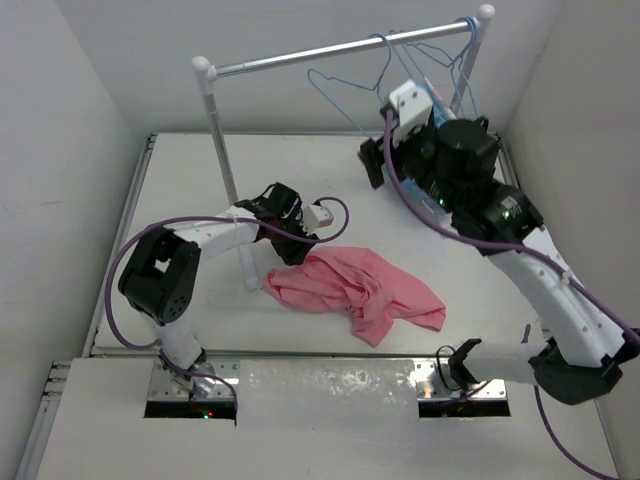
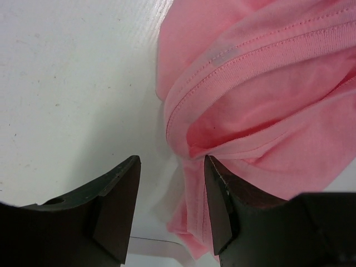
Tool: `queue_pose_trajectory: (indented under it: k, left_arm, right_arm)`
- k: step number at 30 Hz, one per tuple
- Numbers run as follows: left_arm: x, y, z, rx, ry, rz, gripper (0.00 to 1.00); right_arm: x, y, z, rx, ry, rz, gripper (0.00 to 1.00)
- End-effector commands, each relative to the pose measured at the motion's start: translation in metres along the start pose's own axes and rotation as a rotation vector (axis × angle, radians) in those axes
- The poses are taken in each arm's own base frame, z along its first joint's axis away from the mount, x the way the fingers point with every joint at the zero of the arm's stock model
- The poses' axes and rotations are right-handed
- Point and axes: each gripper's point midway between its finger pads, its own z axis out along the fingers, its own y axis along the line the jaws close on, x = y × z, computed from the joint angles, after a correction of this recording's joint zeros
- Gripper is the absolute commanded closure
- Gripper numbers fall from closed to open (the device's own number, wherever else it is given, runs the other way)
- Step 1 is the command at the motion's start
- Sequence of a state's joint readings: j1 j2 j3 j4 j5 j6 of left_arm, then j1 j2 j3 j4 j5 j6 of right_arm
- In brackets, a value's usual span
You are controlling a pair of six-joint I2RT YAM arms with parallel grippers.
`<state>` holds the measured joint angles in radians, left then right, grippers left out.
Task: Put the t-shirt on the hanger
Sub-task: Pick up the hanger from the clothesline.
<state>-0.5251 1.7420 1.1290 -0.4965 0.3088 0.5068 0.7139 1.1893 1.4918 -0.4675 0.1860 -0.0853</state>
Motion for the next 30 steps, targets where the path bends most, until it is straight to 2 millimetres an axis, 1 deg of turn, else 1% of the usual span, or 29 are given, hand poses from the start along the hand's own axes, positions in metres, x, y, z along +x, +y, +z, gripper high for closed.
queue_pose_trajectory:
  k: [1,2,3,4,5,6,7,8,9,10,11,12,14,15,16,17,20,21,23,24,25,26,27,28,29,30]
  left_arm:
    - [-0.02,0.002,-0.015,-0.037,-0.073,0.023,0.53]
    - [-0.021,0.002,-0.016,-0.04,-0.077,0.024,0.53]
    - [-0.02,0.003,-0.017,-0.047,-0.077,0.025,0.53]
    - [-0.02,0.003,-0.018,-0.05,-0.077,0.027,0.53]
    - [-0.02,0.003,-0.019,-0.052,-0.078,0.03,0.53]
    - [-0.02,0.004,-0.019,-0.057,-0.077,0.029,0.53]
    - [-0.019,0.004,-0.02,-0.059,-0.077,0.029,0.53]
    - [-0.02,0.003,-0.021,-0.059,-0.083,0.033,0.53]
    - [-0.019,0.004,-0.022,-0.061,-0.082,0.034,0.53]
    - [-0.02,0.003,-0.023,-0.065,-0.085,0.039,0.53]
    - [-0.021,0.004,-0.026,-0.069,-0.091,0.043,0.53]
    - [-0.021,0.004,-0.028,-0.077,-0.089,0.045,0.53]
    - [-0.021,0.004,-0.033,-0.087,-0.099,0.052,0.53]
    - [-0.023,0.004,-0.035,-0.089,-0.105,0.055,0.53]
    - [-0.022,0.004,-0.036,-0.09,-0.106,0.061,0.53]
    - [-0.023,0.004,-0.038,-0.097,-0.109,0.064,0.53]
    - [-0.029,0.007,-0.041,-0.111,-0.122,0.067,0.52]
    - [-0.029,0.007,-0.042,-0.11,-0.119,0.063,0.52]
    - [-0.031,0.006,-0.045,-0.103,-0.118,0.067,0.53]
    - [-0.03,0.005,-0.047,-0.1,-0.116,0.068,0.52]
    - [-0.032,0.005,-0.05,-0.106,-0.124,0.074,0.52]
    - [-0.032,0.005,-0.052,-0.111,-0.127,0.075,0.52]
    - [-0.033,0.004,-0.053,-0.112,-0.131,0.079,0.52]
    - [-0.034,0.004,-0.055,-0.112,-0.136,0.079,0.52]
    - [-0.035,0.003,-0.055,-0.109,-0.137,0.082,0.52]
    - [-0.035,0.003,-0.055,-0.105,-0.136,0.079,0.52]
  right_arm:
    - [-0.02,-0.052,0.01,0.152,0.041,-0.073,0.22]
    - [-0.016,-0.059,0.026,0.171,0.072,-0.072,0.22]
    - [-0.035,-0.078,0.025,0.219,0.036,-0.058,0.22]
    - [-0.038,-0.085,0.031,0.226,0.033,-0.058,0.21]
    - [-0.043,-0.092,0.046,0.24,0.028,-0.056,0.2]
    - [-0.04,-0.103,0.052,0.264,0.036,-0.05,0.2]
    - [-0.04,-0.11,0.058,0.271,0.04,-0.046,0.2]
    - [-0.034,-0.122,0.072,0.279,0.06,-0.039,0.2]
    - [-0.03,-0.124,0.079,0.262,0.068,-0.023,0.2]
    - [-0.028,-0.117,0.09,0.185,0.06,-0.01,0.2]
    - [-0.019,-0.118,0.102,0.159,0.08,0.006,0.22]
    - [-0.01,-0.127,0.106,0.17,0.097,0.029,0.22]
    - [0.005,-0.133,0.115,0.169,0.121,0.044,0.27]
    - [0.016,-0.141,0.119,0.179,0.141,0.065,0.29]
    - [0.023,-0.142,0.121,0.173,0.148,0.075,0.33]
    - [0.034,-0.138,0.126,0.134,0.152,0.085,0.39]
    - [0.043,-0.127,0.132,0.073,0.156,0.08,0.51]
    - [0.043,-0.127,0.131,0.071,0.156,0.074,0.63]
    - [0.039,-0.126,0.127,0.07,0.146,0.073,0.71]
    - [0.036,-0.126,0.125,0.069,0.137,0.07,0.78]
    - [0.029,-0.127,0.119,0.075,0.116,0.064,0.82]
    - [0.026,-0.128,0.117,0.08,0.108,0.061,0.86]
    - [0.024,-0.131,0.114,0.1,0.101,0.06,0.94]
    - [0.017,-0.134,0.108,0.113,0.082,0.054,0.97]
    - [0.015,-0.135,0.106,0.125,0.076,0.049,1.0]
    - [0.012,-0.137,0.103,0.138,0.067,0.045,1.0]
